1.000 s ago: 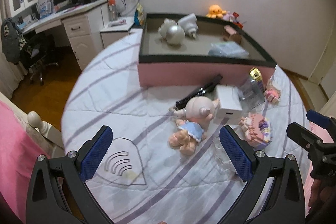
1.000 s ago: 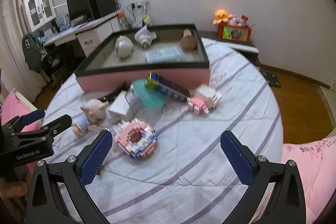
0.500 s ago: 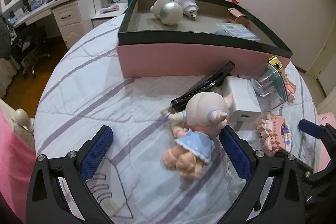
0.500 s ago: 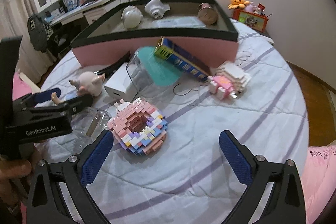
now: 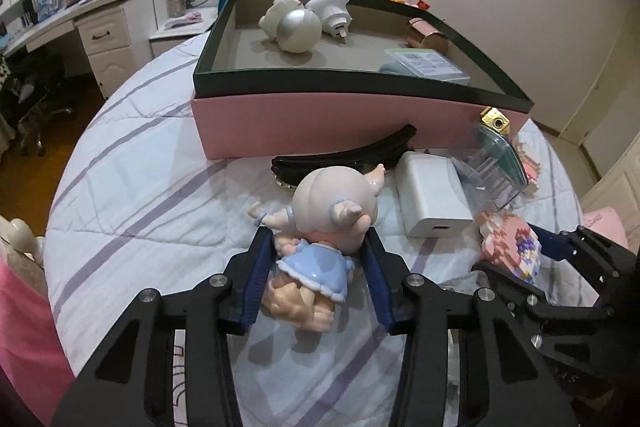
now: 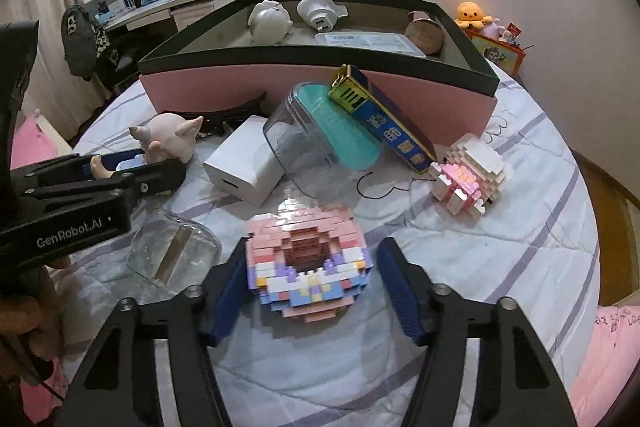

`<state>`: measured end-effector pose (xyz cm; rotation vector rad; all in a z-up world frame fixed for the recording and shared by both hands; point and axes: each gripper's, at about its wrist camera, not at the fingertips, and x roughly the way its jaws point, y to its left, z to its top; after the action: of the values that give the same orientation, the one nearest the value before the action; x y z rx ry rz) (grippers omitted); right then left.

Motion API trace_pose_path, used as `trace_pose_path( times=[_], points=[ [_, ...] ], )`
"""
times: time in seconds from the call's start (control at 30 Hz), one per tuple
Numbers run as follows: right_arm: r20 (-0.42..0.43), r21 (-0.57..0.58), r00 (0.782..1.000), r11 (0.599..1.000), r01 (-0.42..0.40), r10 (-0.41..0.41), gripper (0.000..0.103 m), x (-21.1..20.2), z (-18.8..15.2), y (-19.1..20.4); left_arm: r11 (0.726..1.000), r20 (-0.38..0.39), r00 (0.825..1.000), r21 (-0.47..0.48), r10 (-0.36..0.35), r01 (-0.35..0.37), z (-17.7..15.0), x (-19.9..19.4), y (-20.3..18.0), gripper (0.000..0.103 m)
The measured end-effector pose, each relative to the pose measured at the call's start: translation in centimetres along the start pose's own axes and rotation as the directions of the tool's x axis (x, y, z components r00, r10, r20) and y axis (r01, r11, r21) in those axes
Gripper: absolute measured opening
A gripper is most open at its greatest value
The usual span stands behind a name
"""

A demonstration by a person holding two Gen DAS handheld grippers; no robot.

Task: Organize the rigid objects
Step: 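Grasp the doll figure with the left tool while the right tool grasps the pink block donut, then carry the doll and donut into the tray and open both tools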

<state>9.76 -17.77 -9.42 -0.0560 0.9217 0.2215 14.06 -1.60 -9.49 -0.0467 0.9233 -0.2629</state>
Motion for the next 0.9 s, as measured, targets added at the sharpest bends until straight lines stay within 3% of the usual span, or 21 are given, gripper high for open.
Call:
trace_pose_path(
  times=[0.5, 0.9],
  points=[
    [0.018, 0.057, 0.997, 0.996, -0.073, 0.072, 0.056, -2.7, -0.7, -1.2, 1.0, 0.013, 1.0, -0.012, -0.026, 0.026, -1.7, -2.6, 0.0, 0.045],
    [0.122, 0.02, 0.983, 0.99, -0.138, 0.134, 0.056, -6.3, 2.3, 0.0, 1.0, 0.107, 0.994, 0.014, -0.019, 0.018, 0.2, -6.6, -0.3, 0.045]
  ],
)
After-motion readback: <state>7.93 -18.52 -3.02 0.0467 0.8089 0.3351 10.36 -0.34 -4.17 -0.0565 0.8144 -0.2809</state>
